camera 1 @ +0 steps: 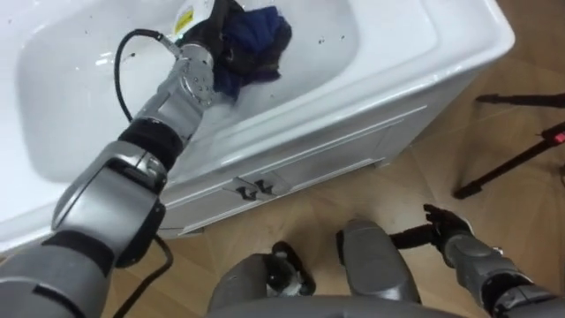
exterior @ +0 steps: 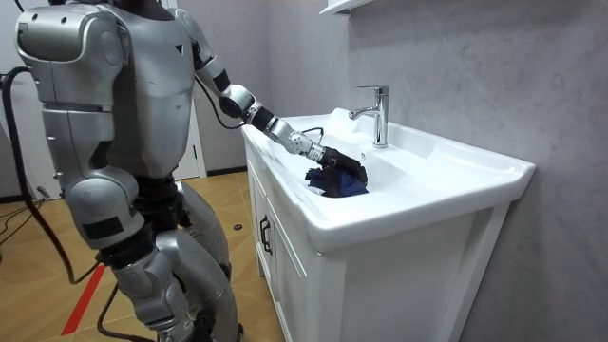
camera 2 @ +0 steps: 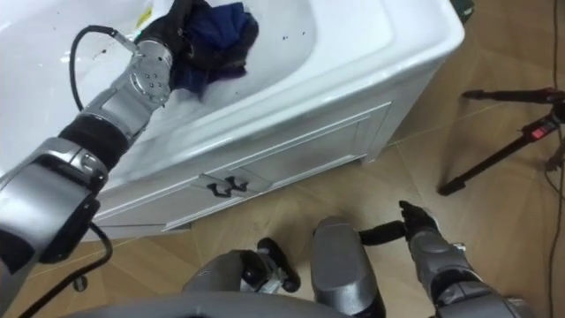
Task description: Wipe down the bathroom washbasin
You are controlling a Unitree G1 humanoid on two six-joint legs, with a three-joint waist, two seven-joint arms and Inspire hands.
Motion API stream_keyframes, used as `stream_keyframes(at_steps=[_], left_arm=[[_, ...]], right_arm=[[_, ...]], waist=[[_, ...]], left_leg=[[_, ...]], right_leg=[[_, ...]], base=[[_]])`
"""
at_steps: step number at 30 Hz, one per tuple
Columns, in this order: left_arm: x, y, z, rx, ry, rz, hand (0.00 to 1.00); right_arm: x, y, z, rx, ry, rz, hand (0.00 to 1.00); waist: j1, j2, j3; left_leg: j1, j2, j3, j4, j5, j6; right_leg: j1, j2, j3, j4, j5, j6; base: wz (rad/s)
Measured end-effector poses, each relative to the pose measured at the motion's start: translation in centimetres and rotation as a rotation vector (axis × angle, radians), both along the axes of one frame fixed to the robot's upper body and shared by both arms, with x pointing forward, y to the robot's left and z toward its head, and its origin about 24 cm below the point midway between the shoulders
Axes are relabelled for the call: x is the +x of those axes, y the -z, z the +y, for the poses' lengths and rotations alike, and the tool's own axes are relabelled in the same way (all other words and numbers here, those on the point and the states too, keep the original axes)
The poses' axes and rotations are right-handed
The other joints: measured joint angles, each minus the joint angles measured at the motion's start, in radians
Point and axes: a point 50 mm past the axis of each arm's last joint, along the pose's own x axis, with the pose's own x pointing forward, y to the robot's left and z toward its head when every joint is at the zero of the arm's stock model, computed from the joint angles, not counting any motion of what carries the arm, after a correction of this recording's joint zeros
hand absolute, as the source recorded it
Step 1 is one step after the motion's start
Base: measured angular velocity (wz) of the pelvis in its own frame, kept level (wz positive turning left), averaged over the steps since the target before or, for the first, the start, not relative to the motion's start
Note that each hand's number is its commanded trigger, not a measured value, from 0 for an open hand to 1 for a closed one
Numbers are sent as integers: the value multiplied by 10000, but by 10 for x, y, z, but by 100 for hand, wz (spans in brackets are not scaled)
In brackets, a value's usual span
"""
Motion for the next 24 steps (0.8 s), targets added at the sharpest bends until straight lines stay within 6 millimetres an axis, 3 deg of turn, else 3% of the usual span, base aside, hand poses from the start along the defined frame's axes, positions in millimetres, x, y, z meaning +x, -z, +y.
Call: stream_keyframes(at_steps=[5, 8, 13, 17, 22, 24], left_arm=[[-4, 1, -15, 105, 1122, 430, 100], [-10, -3, -29, -144, 1902, 358, 100], [-21, 1, -43, -430, 2809, 684, 100], [-28, 2, -55, -1199, 3569, 1303, 100], [-34, -1, -65, -1365, 4310, 1526, 100], [-39, -2, -68, -1557, 4597, 1508, 100]], right_arm=[[-10, 1, -11, 427, 988, 117, 0], [-18, 2, -17, 692, 1490, 164, 0], [-33, 5, -22, 844, 1851, 577, 0], [-41, 7, -25, 841, 2017, 771, 0], [-40, 7, -24, 869, 1996, 743, 0], [-42, 8, -23, 894, 2018, 792, 0]], waist=[[-53, 155, -41], [-57, 306, -149], [-73, 323, -164], [-85, 401, -241], [-40, 409, -271], [-34, 337, -339]], left_leg=[[440, -3, 112, -305, 23, 26], [656, -53, 275, -736, 175, 55], [1394, -231, 309, -1264, 298, 41], [1863, -360, 260, -1610, 305, 33], [2129, -384, 208, -1814, 305, 34], [2228, -438, 124, -1901, 305, 34]], right_leg=[[476, -9, -187, -388, 10, 54], [672, -62, -248, -729, 114, 99], [1437, -145, -314, -1263, 162, 178], [2027, -153, -491, -1721, 243, 296], [2468, -69, -508, -2258, 472, 400], [2561, -87, -517, -2343, 481, 412]], base=[[10], [7], [3], [7], [1], [3]])
